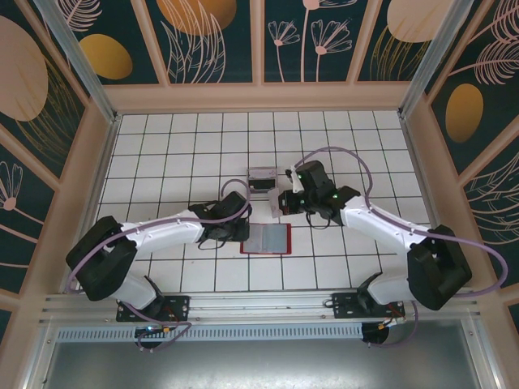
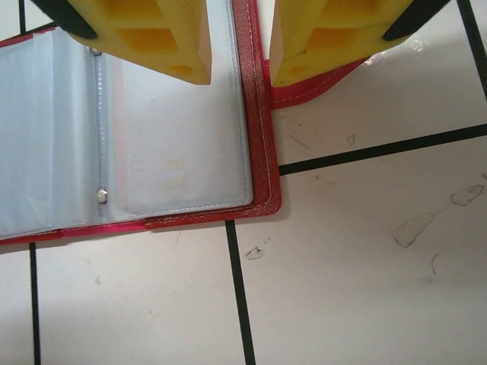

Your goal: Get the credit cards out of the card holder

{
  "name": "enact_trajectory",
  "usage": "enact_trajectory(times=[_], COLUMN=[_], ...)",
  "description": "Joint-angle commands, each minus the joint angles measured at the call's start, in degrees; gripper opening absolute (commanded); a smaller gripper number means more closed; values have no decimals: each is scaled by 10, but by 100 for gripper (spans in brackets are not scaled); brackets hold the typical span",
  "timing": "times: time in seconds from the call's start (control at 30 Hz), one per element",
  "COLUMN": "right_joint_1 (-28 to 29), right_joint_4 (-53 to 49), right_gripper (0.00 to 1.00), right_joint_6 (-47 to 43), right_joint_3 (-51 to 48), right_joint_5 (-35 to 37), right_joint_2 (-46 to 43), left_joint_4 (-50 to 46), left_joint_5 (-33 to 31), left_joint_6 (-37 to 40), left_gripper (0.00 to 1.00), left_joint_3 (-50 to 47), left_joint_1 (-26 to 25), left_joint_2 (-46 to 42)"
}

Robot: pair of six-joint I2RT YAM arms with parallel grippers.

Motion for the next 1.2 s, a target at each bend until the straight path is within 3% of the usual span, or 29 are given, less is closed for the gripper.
enact_trajectory(times=[0.0, 0.2, 0.6, 0.87, 1.17], right_joint_1=[-1, 4, 3, 2, 0], right_joint_4=[-27, -51, -165, -250, -291], right_gripper=[0, 0, 0, 0, 0], right_joint_6=[-124, -316, -616, -721, -775], right_joint_3=[38, 82, 226, 345, 450], right_joint_5=[40, 76, 79, 64, 72], right_joint_2=[19, 50, 161, 231, 307], left_joint_4=[6, 7, 56, 63, 63], left_joint_5=[-17, -38, 7, 17, 21], left_joint_6=[-11, -6, -15, -22, -30], left_gripper=[29, 32, 33, 33, 33], left_joint_3=[-13, -25, -99, -114, -119], left_joint_1=[-2, 3, 49, 52, 52], left_joint_2=[-21, -40, -92, -104, -111])
